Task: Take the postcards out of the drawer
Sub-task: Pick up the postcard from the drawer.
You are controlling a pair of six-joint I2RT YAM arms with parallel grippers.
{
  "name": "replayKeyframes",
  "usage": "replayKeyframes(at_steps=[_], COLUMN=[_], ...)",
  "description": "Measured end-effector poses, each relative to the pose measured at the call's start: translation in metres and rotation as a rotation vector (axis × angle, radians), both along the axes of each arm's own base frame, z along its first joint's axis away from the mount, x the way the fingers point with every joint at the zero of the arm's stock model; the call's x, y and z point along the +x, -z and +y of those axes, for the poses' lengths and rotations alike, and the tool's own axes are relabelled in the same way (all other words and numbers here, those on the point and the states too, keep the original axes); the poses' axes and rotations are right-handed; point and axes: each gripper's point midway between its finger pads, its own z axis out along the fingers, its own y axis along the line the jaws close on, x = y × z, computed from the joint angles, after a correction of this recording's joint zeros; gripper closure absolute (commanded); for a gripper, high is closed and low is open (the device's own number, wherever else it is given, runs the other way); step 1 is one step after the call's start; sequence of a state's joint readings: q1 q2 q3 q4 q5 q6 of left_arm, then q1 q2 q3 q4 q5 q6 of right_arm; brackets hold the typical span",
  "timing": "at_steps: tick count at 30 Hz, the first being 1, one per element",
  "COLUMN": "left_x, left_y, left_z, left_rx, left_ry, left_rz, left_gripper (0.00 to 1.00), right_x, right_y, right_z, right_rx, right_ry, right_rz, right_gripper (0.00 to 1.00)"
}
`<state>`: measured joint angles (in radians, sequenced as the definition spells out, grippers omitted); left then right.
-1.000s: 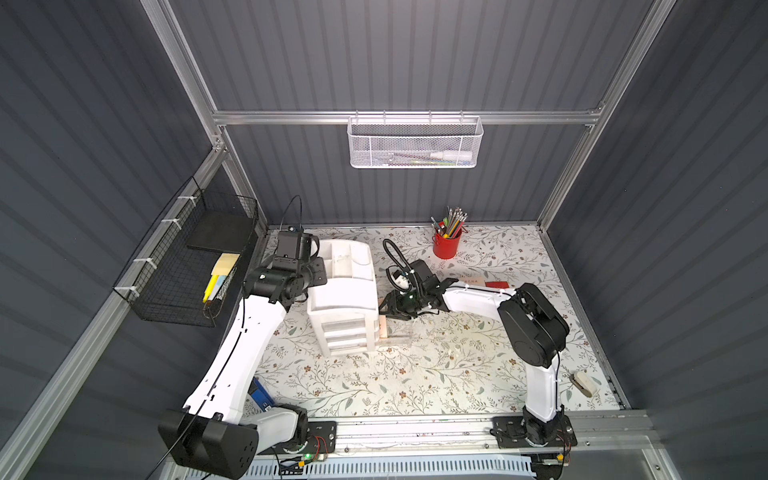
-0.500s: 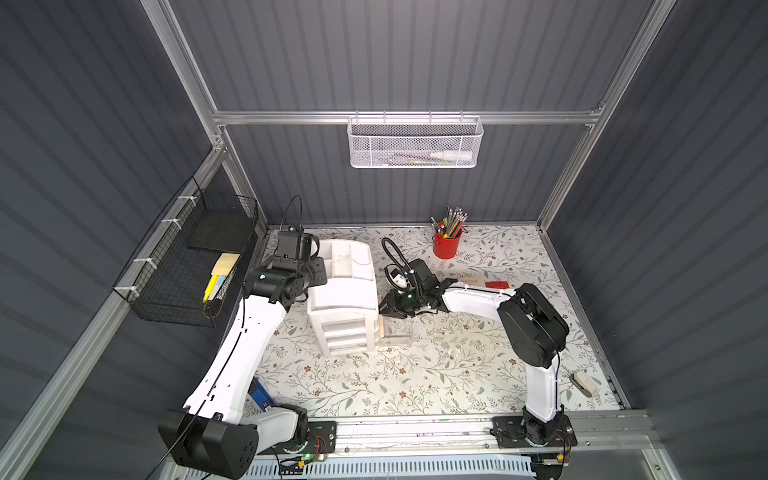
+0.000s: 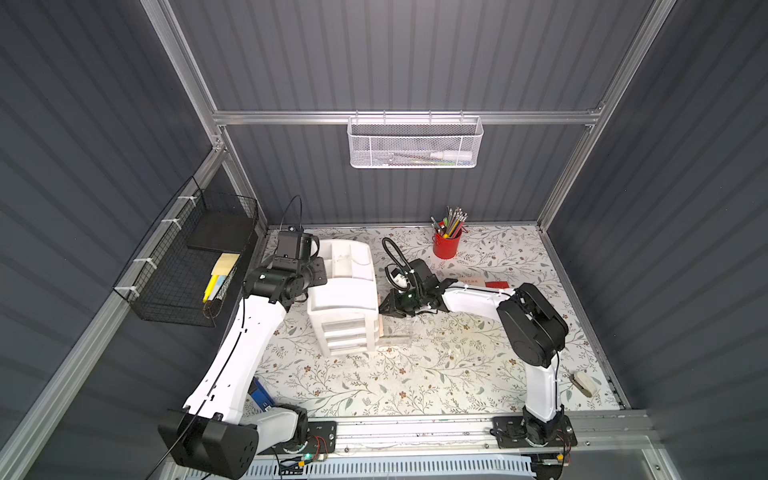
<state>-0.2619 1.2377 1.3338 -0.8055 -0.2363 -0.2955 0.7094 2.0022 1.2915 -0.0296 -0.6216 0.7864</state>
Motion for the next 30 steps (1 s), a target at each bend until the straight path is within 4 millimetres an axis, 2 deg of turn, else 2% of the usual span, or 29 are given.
replayKeyframes(at_steps=[9, 18, 20, 27, 30], left_x=[0.0, 0.0, 0.0, 0.0, 0.0], left_y=[0.0, 0.001, 0.001, 0.001, 0.001], left_z=[0.0, 0.0, 0.001, 0.001, 0.001], left_rx=[0.0, 0.006, 0.007, 0.008, 0.011], left_ry=[0.0, 0.003, 0.002, 0.003, 0.005], left_rz=[0.0, -0.001, -0.003, -0.004, -0.004], left_gripper=[1.0, 1.0, 1.0, 1.0, 1.0], right_x=[0.002, 0.008, 0.01, 0.017, 0.018], right_y=[0.01, 0.01, 0.003, -0.044, -0.057], right_z=[-0.003, -0.016, -0.02, -0.03, -0.037], right_rx=[-0.016, -0.031, -0.03, 0.015, 0.021], right_ry=[0.006, 0.032, 0.036, 0.045, 0.046], right_rz=[0.011, 0.006, -0.009, -0.1, -0.127], right_gripper=[1.0, 1.0, 1.0, 1.0, 1.0])
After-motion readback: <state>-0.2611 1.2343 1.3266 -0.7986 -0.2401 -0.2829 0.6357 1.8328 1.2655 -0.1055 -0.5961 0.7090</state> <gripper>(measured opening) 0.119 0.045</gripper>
